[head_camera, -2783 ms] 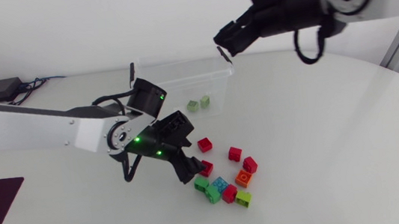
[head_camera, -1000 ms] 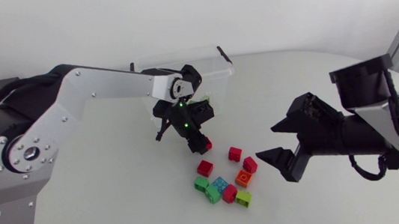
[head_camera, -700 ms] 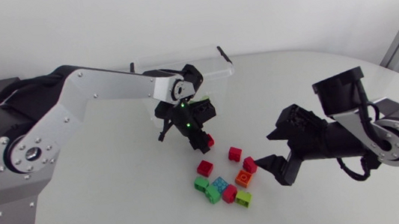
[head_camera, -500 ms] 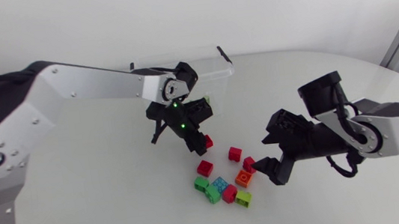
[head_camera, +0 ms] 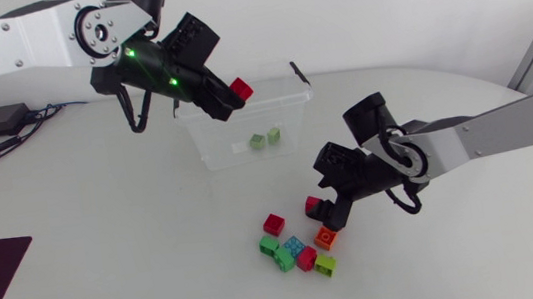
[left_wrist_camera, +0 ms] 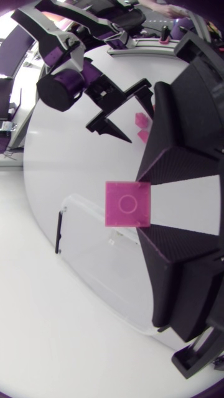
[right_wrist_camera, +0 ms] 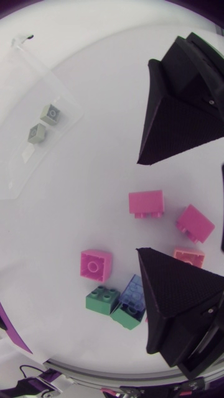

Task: Pick up the duplo bricks and place them in the container

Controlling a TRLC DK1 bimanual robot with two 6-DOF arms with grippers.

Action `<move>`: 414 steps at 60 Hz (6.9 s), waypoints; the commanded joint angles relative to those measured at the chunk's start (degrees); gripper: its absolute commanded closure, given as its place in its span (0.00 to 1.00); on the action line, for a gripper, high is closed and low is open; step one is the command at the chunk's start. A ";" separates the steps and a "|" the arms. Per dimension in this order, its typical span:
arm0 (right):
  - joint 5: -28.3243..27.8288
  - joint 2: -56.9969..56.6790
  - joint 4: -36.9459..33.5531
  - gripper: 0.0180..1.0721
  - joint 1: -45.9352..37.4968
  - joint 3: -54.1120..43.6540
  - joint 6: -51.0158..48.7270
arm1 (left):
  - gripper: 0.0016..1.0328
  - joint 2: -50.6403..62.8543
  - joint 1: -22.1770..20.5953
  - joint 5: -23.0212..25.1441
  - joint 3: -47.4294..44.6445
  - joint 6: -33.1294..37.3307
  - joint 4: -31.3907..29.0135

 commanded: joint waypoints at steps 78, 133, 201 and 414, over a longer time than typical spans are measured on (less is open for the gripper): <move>2.66 -4.68 -8.08 0.72 -3.14 25.73 8.41 | 0.05 -11.55 4.68 -0.50 -18.55 -6.71 18.49; 6.62 9.91 -3.07 0.05 -2.79 42.08 11.58 | 0.05 -9.52 -6.57 0.73 -41.40 17.19 17.53; -11.05 -33.15 4.49 0.05 -18.87 -20.50 2.96 | 0.44 7.35 -18.17 -8.94 -26.64 30.46 4.96; 5.13 -4.68 -11.59 0.17 -7.01 0.77 5.78 | 0.87 5.33 0.28 -15.35 -7.83 -3.81 36.42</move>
